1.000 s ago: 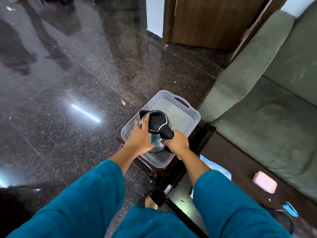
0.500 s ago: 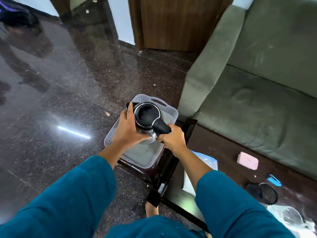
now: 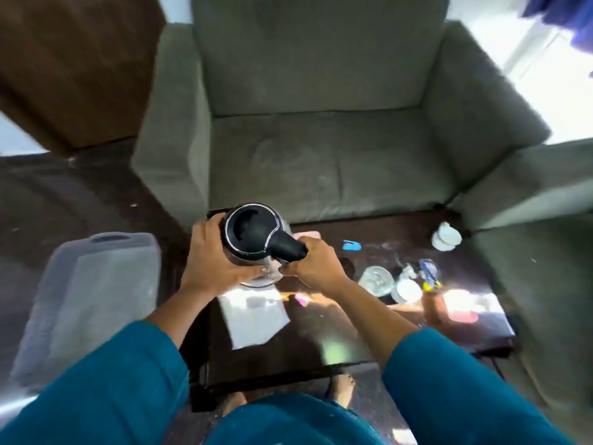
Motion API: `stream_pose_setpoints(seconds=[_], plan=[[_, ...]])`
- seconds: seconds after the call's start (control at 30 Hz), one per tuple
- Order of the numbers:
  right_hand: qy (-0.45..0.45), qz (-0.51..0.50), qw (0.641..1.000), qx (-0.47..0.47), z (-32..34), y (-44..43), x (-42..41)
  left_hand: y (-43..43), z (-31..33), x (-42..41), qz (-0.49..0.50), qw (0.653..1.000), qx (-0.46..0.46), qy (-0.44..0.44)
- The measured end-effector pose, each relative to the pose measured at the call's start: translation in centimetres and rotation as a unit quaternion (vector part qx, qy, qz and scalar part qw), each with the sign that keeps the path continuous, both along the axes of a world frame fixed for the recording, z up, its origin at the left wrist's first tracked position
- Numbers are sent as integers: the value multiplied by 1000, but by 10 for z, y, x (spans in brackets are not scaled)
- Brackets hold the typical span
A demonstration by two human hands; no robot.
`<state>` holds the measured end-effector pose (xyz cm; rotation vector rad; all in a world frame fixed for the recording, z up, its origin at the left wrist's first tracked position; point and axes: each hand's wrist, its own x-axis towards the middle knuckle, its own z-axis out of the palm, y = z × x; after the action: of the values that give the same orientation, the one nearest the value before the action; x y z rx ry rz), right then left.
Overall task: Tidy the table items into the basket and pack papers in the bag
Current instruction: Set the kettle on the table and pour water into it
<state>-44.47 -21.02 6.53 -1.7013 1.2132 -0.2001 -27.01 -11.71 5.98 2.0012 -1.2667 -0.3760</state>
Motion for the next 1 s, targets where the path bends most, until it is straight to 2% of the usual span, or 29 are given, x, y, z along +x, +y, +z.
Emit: stream_pose_setpoints(seconds=[0.2,0.47,0.7,0.9,1.0], plan=[[97,-83,990,-66,-5,-33,-153,-77,-27,-134,-119,988,12,95],[134,-211,968,-28,-32,-35,-290,-121,-63,-273,-270,950,97,120],[152,-254,955,17,-58,-24,-324,-115,-81,-319,-308,938,149,54],[191,-247,949,30,-86,-17,-320,-109,-98,-326,-278,940,176,89],[205,-208,954,59,-102,-24,-322,-106,-115,-331,-250,947,179,91]])
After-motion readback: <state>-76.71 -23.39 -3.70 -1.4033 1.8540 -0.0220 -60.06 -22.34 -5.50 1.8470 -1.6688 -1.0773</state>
